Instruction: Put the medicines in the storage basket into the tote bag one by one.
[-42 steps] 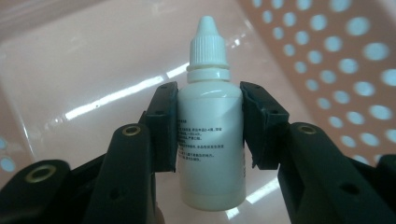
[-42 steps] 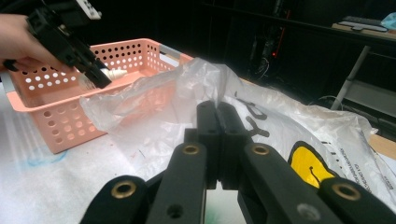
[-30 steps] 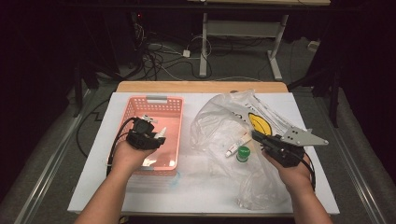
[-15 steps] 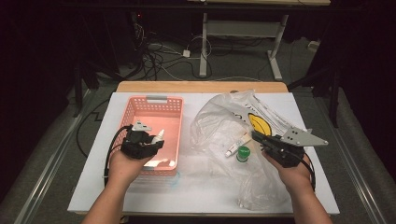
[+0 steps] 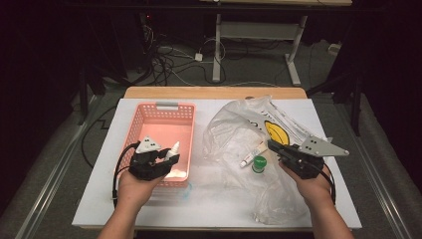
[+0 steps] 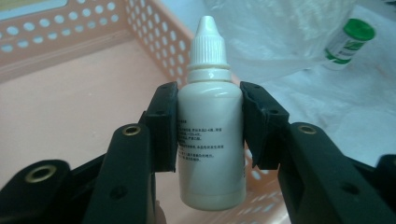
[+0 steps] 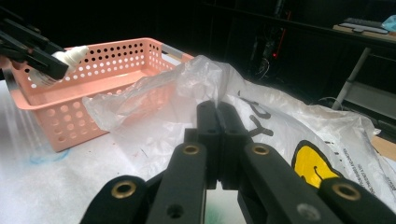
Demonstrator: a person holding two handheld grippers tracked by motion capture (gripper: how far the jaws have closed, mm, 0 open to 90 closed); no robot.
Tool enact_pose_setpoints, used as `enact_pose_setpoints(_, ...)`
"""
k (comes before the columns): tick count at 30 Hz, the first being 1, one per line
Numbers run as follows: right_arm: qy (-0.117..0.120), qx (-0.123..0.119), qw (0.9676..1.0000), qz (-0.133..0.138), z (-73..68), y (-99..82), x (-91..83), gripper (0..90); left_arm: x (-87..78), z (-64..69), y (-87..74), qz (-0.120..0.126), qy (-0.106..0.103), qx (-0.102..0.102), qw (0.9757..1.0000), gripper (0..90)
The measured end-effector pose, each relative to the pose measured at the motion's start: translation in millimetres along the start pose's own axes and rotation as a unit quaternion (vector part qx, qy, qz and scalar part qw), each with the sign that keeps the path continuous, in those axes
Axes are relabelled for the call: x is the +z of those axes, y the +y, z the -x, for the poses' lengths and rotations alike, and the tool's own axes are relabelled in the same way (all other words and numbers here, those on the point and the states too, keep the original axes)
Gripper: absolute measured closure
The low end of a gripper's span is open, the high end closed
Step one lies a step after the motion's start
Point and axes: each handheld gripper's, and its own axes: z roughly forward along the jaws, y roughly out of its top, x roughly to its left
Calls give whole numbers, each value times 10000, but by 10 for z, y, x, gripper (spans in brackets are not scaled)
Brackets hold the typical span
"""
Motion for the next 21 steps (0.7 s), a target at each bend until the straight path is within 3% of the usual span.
enact_pose_setpoints(9, 8, -29, 10000, -8, -10, 0, -1, 900, 1, 275, 38, 208, -392, 208, 9988, 581)
enact_pose_setpoints(16, 20, -45, 10000, 16, -16, 6, -4, 900, 70, 462, 40, 237, -559, 383, 9974, 582)
enact_pose_setpoints(21, 19, -53, 10000, 17, -17, 10, -9, 900, 162, 593, 26, 126, -713, 517, 9960, 582)
